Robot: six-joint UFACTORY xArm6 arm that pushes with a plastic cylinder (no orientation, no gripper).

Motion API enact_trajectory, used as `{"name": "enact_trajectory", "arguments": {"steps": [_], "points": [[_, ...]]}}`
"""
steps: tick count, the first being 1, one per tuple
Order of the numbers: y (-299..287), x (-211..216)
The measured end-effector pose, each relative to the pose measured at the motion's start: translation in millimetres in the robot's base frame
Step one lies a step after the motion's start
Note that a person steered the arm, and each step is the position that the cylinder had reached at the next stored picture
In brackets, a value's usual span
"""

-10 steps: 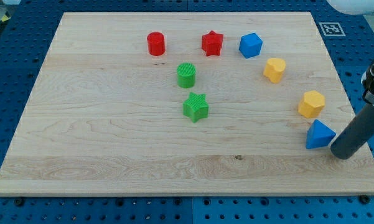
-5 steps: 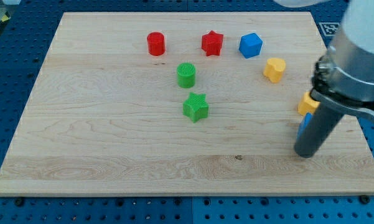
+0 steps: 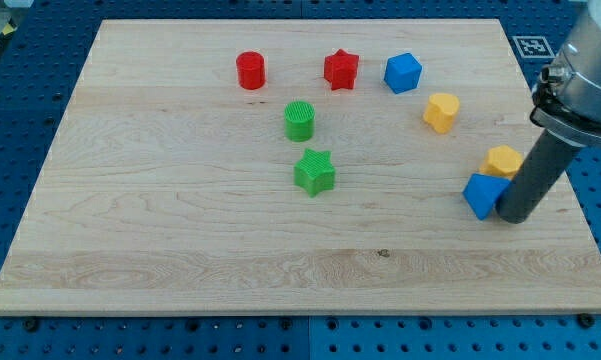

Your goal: Push the blue triangle horizontally to the right side of the green star

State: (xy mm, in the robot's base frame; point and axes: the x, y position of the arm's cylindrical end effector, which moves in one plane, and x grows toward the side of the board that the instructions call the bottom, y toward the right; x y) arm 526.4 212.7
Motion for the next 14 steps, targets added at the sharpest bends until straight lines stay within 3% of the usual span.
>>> {"name": "enact_trajectory", "arguments": {"steps": [5,10,12,14], "points": [[-9,-37],[-61,-37],[2,3],[105,-38]]}}
